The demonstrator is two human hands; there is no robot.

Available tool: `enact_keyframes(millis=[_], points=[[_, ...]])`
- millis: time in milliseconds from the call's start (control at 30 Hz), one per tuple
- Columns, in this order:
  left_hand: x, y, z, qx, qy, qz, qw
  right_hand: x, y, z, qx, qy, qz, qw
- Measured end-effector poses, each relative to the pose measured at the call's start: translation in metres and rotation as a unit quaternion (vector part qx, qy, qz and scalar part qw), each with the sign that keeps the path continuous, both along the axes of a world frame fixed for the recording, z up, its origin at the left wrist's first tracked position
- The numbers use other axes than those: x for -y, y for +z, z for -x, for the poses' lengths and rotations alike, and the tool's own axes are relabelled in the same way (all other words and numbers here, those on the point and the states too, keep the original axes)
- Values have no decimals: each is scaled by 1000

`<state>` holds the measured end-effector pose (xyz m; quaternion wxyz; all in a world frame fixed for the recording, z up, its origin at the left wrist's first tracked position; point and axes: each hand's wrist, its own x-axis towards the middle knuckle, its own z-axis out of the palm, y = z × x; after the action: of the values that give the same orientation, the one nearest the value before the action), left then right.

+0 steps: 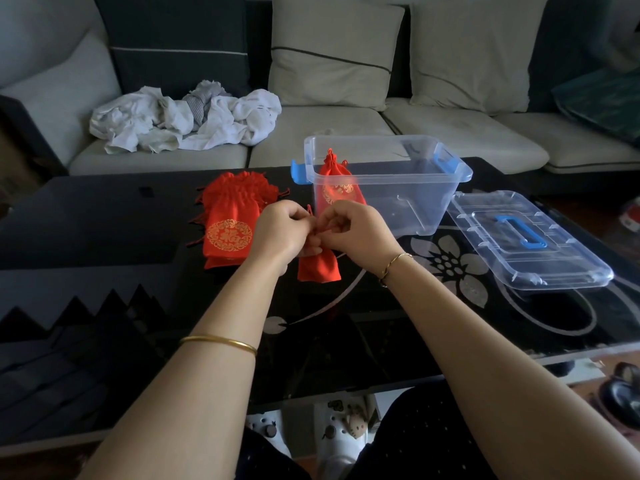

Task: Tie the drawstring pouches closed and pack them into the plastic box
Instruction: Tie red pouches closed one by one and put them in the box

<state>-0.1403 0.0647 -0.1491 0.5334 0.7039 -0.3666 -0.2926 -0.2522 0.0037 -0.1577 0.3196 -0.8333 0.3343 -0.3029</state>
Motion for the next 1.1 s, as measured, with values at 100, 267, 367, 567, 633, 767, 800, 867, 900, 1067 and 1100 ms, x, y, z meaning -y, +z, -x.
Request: enact_keyframes(millis=[100, 267, 367, 567, 633, 767, 800, 867, 900, 1067, 1100], points=[[-1, 2, 0, -10, 11, -2, 1000, -4, 3, -3, -19, -8, 47, 999], [-1, 4, -3, -21, 20, -1, 1000, -7, 8, -5, -72, 15, 125, 989], [-1, 3, -6, 17, 26, 7, 999, -6, 7, -7, -100, 16, 114, 988], [-3, 5, -7, 219, 43, 34, 974, -2, 1, -10, -27, -4, -124, 992], [-2, 8, -6, 255, 38, 42, 965, -2, -1, -11, 47, -25, -243, 969], [-4, 17, -8, 296, 42, 66, 952, -2, -3, -11, 136, -45, -405, 903], [-6, 18, -7, 303, 25, 63, 951, -1, -3, -10, 150, -46, -427, 891], [-8, 16, -4, 332, -7, 45, 942, 1, -3, -8, 170, -47, -452, 875], [-8, 14, -2, 351, -15, 38, 936, 1, -3, -8, 176, -48, -458, 870], [-7, 8, 2, 398, 2, 1, 917, 2, -1, -6, 192, -45, -462, 865], [-7, 7, 1, 401, 5, -5, 916, 1, -1, -6, 191, -40, -458, 867]])
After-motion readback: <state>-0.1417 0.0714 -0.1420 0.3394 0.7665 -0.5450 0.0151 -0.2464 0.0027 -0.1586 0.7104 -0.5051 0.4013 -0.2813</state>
